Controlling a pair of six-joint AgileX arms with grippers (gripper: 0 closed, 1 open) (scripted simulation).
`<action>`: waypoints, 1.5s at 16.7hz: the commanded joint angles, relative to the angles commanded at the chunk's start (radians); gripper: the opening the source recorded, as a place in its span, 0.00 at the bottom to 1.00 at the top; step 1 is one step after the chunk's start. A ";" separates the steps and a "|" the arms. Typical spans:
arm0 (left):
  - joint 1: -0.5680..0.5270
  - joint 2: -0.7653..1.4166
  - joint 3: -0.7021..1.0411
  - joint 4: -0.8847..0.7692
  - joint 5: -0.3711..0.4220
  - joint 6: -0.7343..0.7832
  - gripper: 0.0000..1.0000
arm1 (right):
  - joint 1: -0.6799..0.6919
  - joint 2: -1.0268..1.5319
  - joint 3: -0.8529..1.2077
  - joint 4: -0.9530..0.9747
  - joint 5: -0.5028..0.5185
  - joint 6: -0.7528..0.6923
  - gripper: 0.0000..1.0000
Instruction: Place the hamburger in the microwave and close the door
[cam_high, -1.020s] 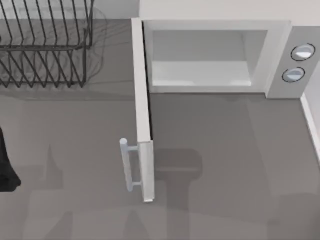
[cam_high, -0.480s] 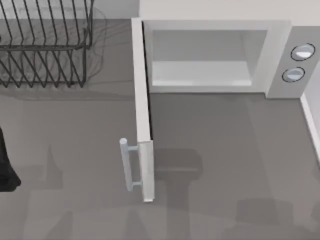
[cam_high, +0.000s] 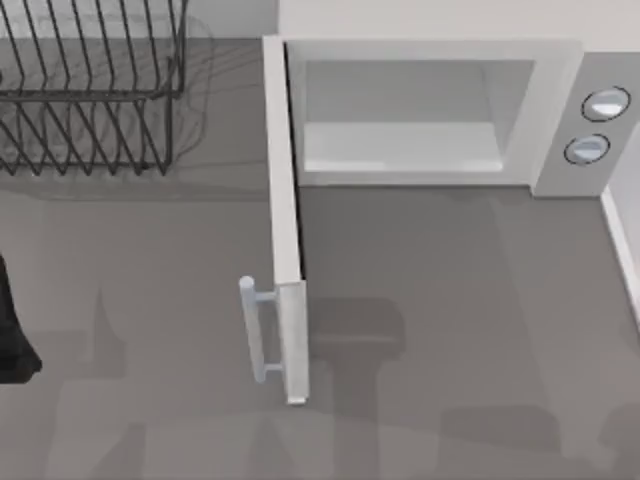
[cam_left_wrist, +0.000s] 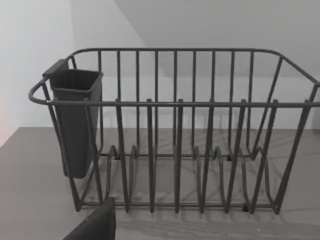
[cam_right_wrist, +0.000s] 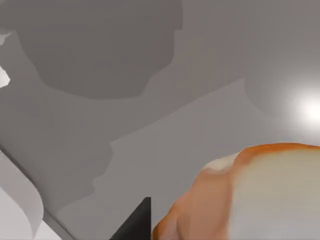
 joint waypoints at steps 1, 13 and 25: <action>0.000 0.000 0.000 0.000 0.000 0.000 1.00 | 0.009 0.007 0.005 0.010 0.003 0.009 0.00; 0.000 0.000 0.000 0.000 0.000 0.000 1.00 | 0.494 0.552 0.302 0.863 0.249 0.693 0.00; 0.000 0.000 0.000 0.000 0.000 0.000 1.00 | 0.790 1.045 0.476 1.707 0.561 1.411 0.00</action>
